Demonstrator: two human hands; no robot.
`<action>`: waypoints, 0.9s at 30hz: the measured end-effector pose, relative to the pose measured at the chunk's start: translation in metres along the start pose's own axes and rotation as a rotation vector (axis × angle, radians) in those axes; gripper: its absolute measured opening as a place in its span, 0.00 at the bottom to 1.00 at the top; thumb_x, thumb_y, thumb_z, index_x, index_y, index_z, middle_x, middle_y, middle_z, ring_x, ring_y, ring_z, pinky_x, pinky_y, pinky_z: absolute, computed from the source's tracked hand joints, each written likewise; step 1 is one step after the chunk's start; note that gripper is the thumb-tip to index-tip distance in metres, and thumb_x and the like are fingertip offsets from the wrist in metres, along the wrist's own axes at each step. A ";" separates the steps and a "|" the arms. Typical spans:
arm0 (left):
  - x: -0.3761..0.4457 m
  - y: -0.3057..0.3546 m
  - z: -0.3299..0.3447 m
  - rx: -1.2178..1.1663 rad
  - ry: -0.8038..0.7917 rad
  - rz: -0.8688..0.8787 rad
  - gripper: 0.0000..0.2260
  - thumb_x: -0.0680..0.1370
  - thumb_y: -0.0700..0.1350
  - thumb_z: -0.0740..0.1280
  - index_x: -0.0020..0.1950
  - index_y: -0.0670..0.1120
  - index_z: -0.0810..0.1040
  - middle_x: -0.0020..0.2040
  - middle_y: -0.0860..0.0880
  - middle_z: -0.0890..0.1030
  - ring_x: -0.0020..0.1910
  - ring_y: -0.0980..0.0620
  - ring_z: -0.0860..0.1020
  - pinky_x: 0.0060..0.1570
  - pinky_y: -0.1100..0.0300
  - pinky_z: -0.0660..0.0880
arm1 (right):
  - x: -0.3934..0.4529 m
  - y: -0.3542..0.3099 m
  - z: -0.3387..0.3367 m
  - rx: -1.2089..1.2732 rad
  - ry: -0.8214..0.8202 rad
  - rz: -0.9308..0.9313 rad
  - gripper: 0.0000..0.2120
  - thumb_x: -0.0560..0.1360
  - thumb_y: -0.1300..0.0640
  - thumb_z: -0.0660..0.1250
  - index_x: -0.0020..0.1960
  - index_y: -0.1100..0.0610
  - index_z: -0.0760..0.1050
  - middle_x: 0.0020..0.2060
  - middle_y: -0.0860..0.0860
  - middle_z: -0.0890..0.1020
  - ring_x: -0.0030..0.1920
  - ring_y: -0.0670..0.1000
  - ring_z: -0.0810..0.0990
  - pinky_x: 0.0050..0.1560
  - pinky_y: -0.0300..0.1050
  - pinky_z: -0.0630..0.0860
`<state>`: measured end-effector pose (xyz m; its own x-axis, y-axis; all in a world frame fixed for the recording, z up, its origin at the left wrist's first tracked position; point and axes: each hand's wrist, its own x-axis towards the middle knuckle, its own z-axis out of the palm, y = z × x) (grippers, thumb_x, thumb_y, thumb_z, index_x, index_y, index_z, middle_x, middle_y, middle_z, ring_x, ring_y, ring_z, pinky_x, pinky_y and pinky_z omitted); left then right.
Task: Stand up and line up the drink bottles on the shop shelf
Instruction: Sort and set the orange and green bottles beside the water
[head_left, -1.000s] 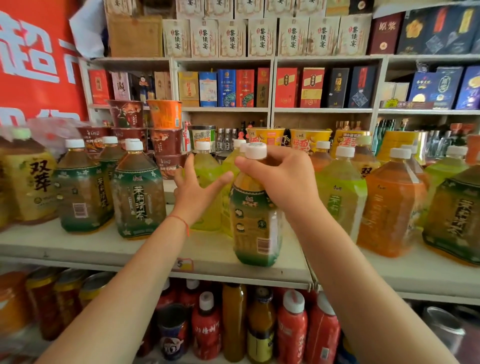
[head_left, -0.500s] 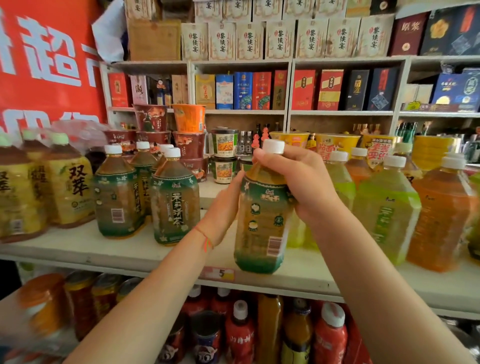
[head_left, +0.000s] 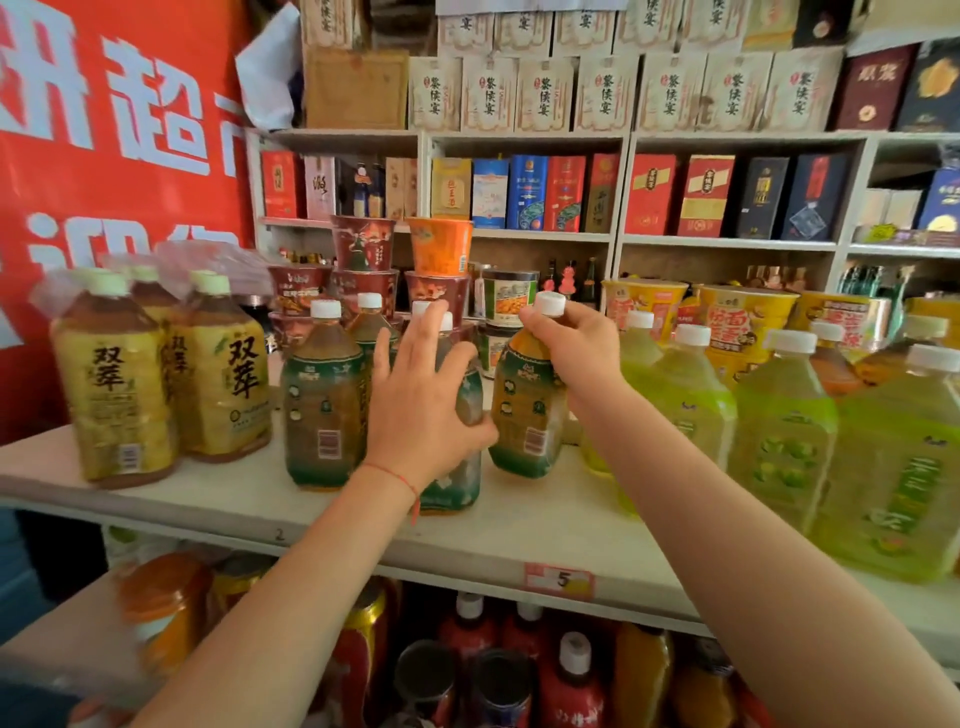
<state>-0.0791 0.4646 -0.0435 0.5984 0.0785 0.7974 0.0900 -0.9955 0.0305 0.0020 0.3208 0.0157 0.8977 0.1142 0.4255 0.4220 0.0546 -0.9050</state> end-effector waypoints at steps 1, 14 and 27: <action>-0.001 -0.005 -0.002 -0.024 0.002 0.014 0.32 0.68 0.65 0.72 0.68 0.53 0.73 0.81 0.46 0.52 0.80 0.44 0.54 0.78 0.38 0.48 | 0.005 0.004 0.009 0.001 0.009 0.002 0.04 0.74 0.50 0.75 0.45 0.49 0.81 0.41 0.47 0.86 0.45 0.47 0.85 0.51 0.50 0.82; -0.020 -0.003 0.002 -0.190 0.179 0.092 0.24 0.74 0.47 0.66 0.71 0.47 0.74 0.81 0.39 0.54 0.81 0.39 0.48 0.79 0.43 0.44 | 0.027 0.028 0.043 -0.401 -0.081 -0.062 0.09 0.82 0.51 0.61 0.55 0.52 0.78 0.44 0.47 0.81 0.45 0.48 0.79 0.41 0.40 0.74; -0.008 0.124 0.007 -0.637 0.272 0.248 0.12 0.76 0.45 0.60 0.45 0.45 0.83 0.39 0.49 0.83 0.36 0.51 0.80 0.32 0.55 0.78 | -0.044 -0.009 -0.128 -0.611 0.395 -0.570 0.10 0.75 0.63 0.63 0.51 0.58 0.82 0.47 0.48 0.82 0.51 0.50 0.78 0.52 0.45 0.74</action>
<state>-0.0674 0.3413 -0.0508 0.3145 -0.0865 0.9453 -0.5520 -0.8268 0.1080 -0.0249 0.1880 0.0049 0.4645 -0.1226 0.8770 0.7057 -0.5471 -0.4502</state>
